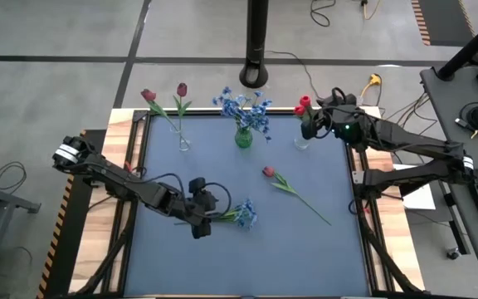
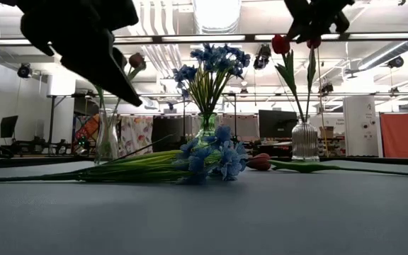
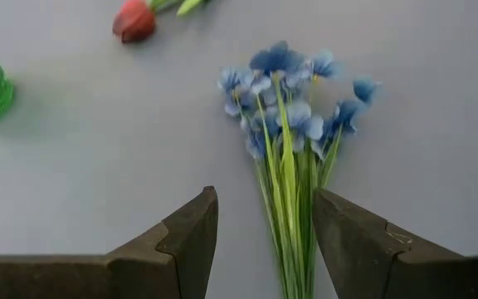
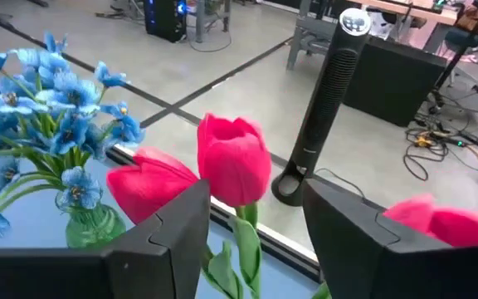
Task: Sort flowers into vase by color
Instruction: Put the blue flower into the green vase
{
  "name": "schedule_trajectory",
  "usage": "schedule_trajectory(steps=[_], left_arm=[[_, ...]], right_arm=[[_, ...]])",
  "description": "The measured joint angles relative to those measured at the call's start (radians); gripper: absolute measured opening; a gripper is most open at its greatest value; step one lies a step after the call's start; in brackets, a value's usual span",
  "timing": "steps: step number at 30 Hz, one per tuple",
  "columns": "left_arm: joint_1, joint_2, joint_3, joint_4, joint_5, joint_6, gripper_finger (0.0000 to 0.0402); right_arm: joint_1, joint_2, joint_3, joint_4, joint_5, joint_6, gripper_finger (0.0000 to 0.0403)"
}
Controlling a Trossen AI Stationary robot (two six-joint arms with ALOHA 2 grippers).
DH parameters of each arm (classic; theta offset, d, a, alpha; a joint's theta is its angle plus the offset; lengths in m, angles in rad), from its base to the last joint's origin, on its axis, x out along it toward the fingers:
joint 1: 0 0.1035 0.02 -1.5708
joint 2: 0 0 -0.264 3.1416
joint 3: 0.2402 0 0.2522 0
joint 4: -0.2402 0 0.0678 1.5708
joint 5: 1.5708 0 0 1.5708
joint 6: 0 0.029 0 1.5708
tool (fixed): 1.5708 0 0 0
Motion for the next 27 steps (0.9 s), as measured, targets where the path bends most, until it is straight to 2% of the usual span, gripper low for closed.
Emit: schedule_trajectory(steps=[4, 11, 20, 27], left_arm=[[-0.024, 0.000, 0.000, -0.009, 0.033, -0.021, 0.0178], [-0.076, 0.000, 0.000, -0.010, 0.033, -0.111, 0.0179], [-0.169, 0.031, -0.004, -0.041, 0.026, -0.183, 0.0178], [-0.188, 0.102, -0.004, -0.046, 0.027, -0.261, 0.0191]], right_arm=[[-0.001, 0.002, 0.079, -0.094, 0.002, 0.016, 0.0187], [0.032, 0.003, 0.175, -0.204, 0.001, 0.041, 0.0187], [0.105, 0.003, 0.189, -0.207, 0.000, 0.041, 0.0187], [0.130, 0.003, 0.189, -0.205, 0.000, 0.041, 0.0190]])
